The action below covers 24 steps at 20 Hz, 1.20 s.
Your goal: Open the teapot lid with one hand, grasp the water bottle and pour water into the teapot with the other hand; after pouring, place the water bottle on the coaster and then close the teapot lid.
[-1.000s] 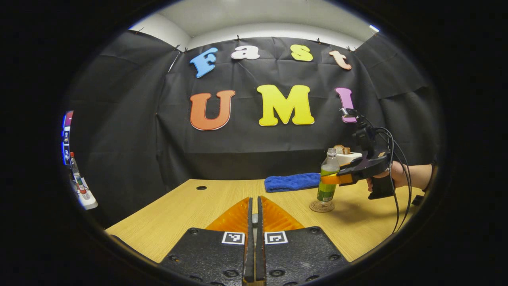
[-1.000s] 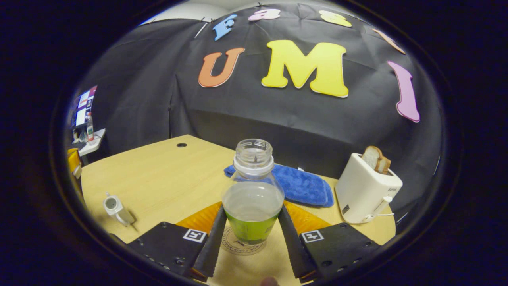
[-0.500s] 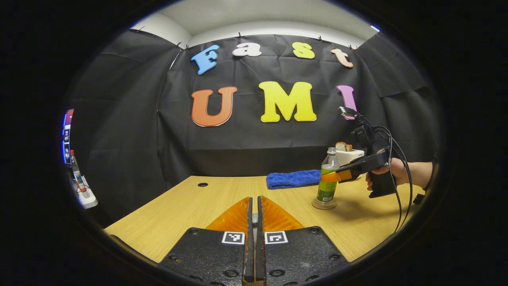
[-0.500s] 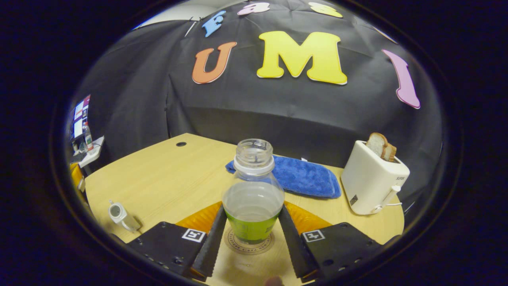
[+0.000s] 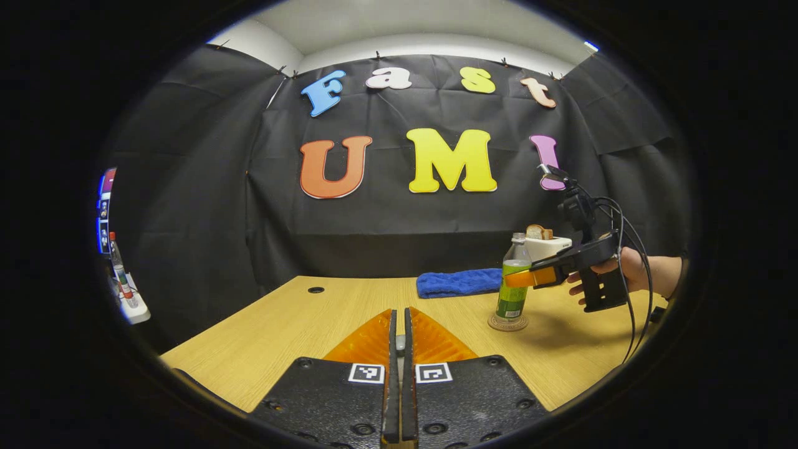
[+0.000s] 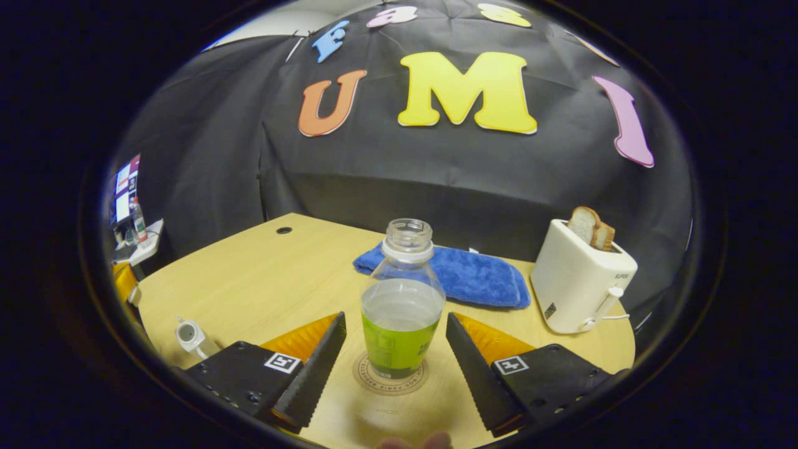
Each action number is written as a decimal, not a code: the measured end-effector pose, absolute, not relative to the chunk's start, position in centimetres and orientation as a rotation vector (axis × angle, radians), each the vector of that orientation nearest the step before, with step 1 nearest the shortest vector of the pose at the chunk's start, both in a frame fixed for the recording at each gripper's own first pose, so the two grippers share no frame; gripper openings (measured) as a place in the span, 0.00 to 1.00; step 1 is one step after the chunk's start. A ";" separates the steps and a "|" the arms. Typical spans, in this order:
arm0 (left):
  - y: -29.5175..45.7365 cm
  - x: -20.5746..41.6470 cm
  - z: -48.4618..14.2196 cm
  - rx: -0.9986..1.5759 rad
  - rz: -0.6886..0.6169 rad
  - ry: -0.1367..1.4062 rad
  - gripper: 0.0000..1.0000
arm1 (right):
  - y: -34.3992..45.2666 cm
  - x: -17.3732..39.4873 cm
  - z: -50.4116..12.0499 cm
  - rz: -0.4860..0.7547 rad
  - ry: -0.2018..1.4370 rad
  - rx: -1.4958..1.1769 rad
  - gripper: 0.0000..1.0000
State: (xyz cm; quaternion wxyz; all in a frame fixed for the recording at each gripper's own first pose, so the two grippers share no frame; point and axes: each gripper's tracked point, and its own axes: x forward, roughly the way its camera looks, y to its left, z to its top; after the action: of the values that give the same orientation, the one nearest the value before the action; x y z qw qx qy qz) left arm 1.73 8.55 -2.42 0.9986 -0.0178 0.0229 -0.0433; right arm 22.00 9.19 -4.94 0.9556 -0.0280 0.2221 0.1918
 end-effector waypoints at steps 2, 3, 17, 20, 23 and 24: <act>7.9 2.3 -2.9 -0.038 -0.098 0.049 0.04 | 7.8 20.8 -4.5 0.374 0.432 -0.037 0.96; 7.5 2.6 -3.2 -0.038 -0.104 0.053 0.04 | 7.0 20.1 -4.3 0.364 0.420 -0.028 0.96; 5.9 6.1 -9.3 -0.098 -0.097 0.142 0.04 | -1.3 8.3 -3.8 0.241 0.278 0.009 0.96; 5.9 6.4 -9.2 -0.104 -0.092 0.131 0.05 | -1.5 7.5 -4.5 0.242 0.294 0.042 0.96; 6.4 6.3 -9.8 -0.087 -0.072 0.144 0.05 | -1.6 7.4 -4.9 0.244 0.303 0.066 0.96; 6.2 6.3 -10.2 -0.089 -0.077 0.152 0.05 | -1.5 7.5 -5.0 0.247 0.305 0.070 0.99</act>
State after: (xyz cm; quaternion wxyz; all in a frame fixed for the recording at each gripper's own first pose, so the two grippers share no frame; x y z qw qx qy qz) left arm 6.32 6.20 -10.16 0.9954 -0.0446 0.0760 -0.0386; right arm 7.45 -1.50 -5.04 0.9802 0.0349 0.1515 0.1228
